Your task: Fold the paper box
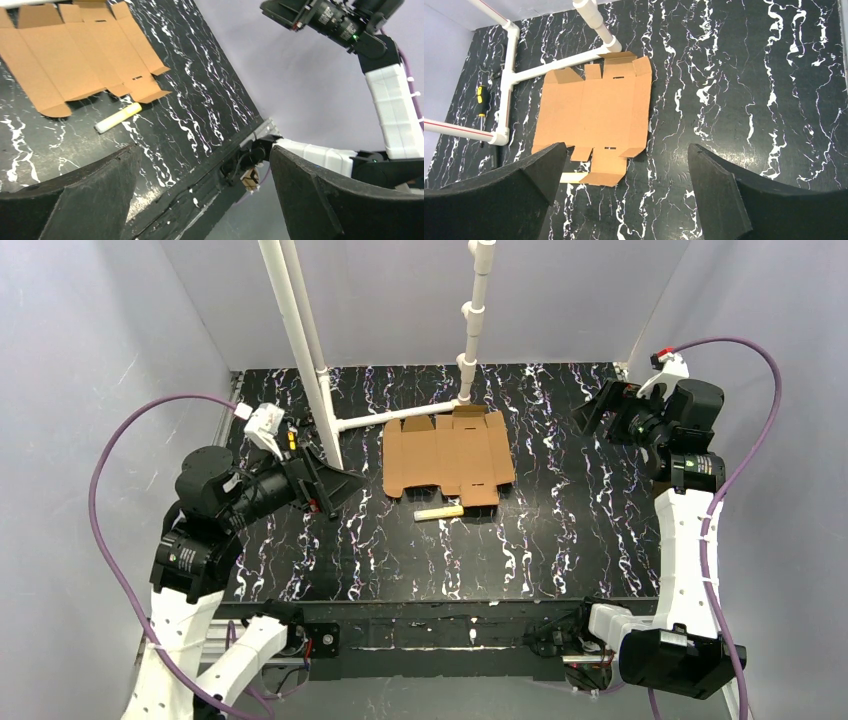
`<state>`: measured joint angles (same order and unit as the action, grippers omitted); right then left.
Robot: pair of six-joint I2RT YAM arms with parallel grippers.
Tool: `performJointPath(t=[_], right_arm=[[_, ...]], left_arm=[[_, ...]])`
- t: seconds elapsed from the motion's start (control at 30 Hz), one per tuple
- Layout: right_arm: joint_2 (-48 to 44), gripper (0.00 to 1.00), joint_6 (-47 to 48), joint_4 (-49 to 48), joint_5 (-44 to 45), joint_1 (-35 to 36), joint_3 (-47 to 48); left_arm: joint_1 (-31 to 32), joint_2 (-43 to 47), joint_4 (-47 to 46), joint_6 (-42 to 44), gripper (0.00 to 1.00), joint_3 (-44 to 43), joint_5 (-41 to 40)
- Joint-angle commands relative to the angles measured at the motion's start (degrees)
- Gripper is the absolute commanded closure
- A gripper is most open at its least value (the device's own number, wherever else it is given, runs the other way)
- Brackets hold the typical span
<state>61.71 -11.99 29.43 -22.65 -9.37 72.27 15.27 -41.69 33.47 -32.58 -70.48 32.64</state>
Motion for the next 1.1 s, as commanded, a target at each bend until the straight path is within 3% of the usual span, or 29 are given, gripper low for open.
performJointPath(t=[0.0, 0.17, 0.37, 0.5, 0.57, 0.67, 0.87, 1.07], right_arm=[[-1.02, 0.00, -0.66, -2.16, -2.10, -0.40, -0.77], [-0.74, 0.00, 1.13, -2.84, -5.66, -0.65, -2.07], [-0.37, 0.00, 3.14, -2.95, -7.60, -0.67, -2.94], [-0.57, 0.00, 15.98, -1.98, -19.46, -0.65, -5.80], [-0.44, 0.00, 24.74, -1.55, -29.21, -0.70, -9.81], [0.34, 0.00, 38.31, 2.28, -36.24, -0.62, -16.43], [3.06, 0.00, 45.02, 3.60, -39.44, -0.65, -20.09], [5.83, 0.00, 57.49, 10.59, -40.66, -0.65, -20.28]], left_arm=[[4.17, -2.17, -0.16, 0.91, 0.00, -3.76, 1.17], [14.65, -5.41, 1.79, 4.63, 0.01, -4.83, -6.39], [35.14, -11.55, 5.40, 10.32, 0.01, -8.52, -24.27], [44.75, -15.96, 7.52, 14.52, 0.01, -8.71, -36.65], [46.23, -17.01, 6.78, 17.37, 0.01, -4.85, -41.81], [46.34, -15.92, 0.04, 22.67, 0.01, 6.76, -50.84], [46.18, -9.36, -21.28, 20.29, 0.01, 21.02, -44.30], [46.08, -14.51, -14.76, 19.15, 0.01, 18.86, -43.37]])
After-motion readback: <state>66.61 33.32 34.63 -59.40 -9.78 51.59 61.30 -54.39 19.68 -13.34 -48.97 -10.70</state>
